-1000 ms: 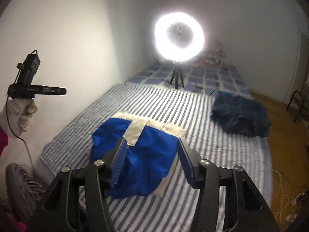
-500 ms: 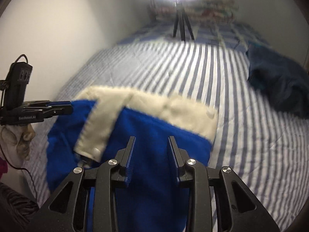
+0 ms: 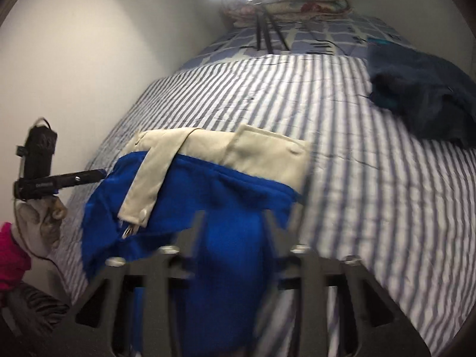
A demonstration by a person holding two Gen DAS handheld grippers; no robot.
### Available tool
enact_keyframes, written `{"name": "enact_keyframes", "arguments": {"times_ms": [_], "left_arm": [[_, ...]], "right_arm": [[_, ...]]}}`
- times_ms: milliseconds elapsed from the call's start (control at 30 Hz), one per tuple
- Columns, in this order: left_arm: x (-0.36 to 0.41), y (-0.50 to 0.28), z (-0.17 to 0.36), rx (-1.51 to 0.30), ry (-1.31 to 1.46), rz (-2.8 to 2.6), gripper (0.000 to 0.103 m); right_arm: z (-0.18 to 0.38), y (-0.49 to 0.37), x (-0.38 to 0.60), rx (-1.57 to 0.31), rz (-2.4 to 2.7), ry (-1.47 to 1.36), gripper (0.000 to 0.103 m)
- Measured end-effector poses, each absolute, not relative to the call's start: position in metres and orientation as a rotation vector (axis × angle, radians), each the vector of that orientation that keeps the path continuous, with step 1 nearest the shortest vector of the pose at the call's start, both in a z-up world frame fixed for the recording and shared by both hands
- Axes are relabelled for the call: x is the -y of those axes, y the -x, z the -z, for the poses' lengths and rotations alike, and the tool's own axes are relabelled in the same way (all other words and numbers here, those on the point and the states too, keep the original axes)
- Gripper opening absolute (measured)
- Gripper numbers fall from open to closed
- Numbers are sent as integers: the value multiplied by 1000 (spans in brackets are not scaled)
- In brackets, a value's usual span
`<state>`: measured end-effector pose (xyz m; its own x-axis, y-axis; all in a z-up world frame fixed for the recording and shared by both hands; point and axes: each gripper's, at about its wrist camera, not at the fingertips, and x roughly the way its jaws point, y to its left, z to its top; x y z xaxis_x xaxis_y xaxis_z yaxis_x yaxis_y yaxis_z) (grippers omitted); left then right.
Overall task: Fold large clothes
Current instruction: 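Lower both tools and grasp the cream edge of the jacket bundle, then lift the jacket bundle with both tools and carry it toward the bed's head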
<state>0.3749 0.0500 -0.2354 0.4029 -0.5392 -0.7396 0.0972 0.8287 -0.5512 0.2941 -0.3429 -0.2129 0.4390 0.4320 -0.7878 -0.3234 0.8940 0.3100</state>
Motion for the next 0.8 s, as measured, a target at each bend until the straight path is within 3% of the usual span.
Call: {"name": "enact_keyframes", "arguments": {"times_ms": [33,200,500,567,733,800], "left_arm": [[-57,-375,239,-1108,508,427,81],[-80,-378,278,-1218,769,440,81],[-72,-378,301,-1249,830,516,80],[-69,-378,303,-1250,829,521,73],[-51,-386,298,-1252,731,500,59],[-36,-391,291,-1243,650,472,54]], "right_arm": [[214,-293,356,-1026,-459,-152,75],[245,-284,399,-1121,-465,-353,76],[288,-290,391,-1217,-620,-540,76],[291,-295,390,-1210,-639,-584,76],[294,-310,377,-1209,-661,-650,63],[292,-310,366,-1208,-651,-620,49]]}}
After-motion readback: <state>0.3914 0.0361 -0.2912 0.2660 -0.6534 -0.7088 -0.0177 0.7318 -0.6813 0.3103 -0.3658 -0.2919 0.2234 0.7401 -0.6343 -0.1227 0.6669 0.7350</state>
